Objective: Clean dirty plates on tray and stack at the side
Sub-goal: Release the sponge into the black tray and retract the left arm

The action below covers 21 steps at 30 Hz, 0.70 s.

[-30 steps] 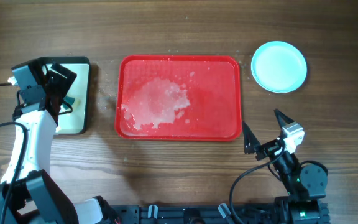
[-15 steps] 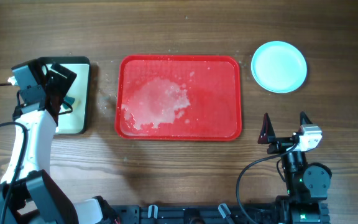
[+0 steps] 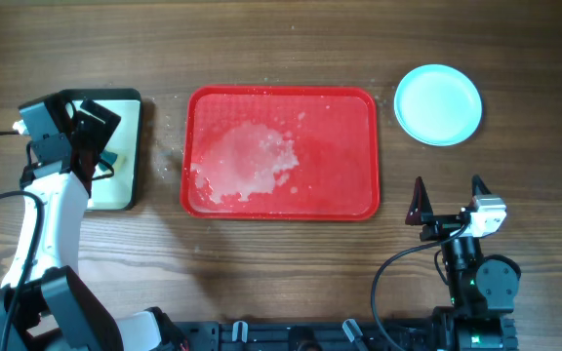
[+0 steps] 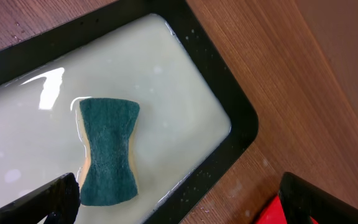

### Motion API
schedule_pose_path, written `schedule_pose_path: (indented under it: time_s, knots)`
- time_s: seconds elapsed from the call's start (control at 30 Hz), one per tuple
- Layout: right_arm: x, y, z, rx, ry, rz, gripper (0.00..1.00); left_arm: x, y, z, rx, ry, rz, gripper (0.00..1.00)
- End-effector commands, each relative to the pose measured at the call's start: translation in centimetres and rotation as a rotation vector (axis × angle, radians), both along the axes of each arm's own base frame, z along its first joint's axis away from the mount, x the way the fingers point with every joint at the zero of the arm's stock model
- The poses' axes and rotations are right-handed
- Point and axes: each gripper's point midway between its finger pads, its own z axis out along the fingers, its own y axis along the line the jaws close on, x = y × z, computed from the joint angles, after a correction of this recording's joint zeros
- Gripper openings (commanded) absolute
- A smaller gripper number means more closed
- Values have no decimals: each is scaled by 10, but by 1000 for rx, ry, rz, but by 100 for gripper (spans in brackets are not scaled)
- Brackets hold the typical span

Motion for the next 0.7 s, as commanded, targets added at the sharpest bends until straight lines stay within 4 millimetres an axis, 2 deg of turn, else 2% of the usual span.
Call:
schedule_pose_path:
  time_s: [0.0, 0.07, 0.13, 0.2, 0.23, 0.3, 0.37, 0.4, 0.47, 0.57, 0.67]
  knots:
    - [0, -4, 1, -6, -7, -22, 100, -6, 1, -5, -9, 26, 2, 100]
    - [0, -4, 1, -6, -8, -22, 100, -28, -11, -22, -64, 135, -10, 100]
    - [0, -4, 1, -6, -8, -22, 99, -42, -20, -18, -76, 146, -21, 100]
    - [0, -4, 1, -6, -7, -22, 100, -54, -31, -5, -55, 99, -41, 100]
    - [0, -4, 1, -6, -7, -22, 100, -63, -39, 9, -5, 36, -91, 100]
    - [0, -4, 1, -6, -7, -22, 100, -79, -53, 22, 80, -34, -186, 100]
    - [0, -4, 1, -6, -7, -22, 100, -107, -84, 39, 209, -184, -360, 100]
    - [0, -4, 1, -6, -8, -22, 100, -119, -94, 45, 267, -251, -425, 100]
    - [0, -4, 1, -6, -7, -22, 100, -134, -103, 50, 340, -342, -467, 100]
    - [0, -4, 0, -6, -3, -22, 100, -145, -107, 45, 355, -426, -445, 100]
    - [0, -4, 0, -6, -2, -22, 100, -143, -115, 43, 383, -507, -469, 100]
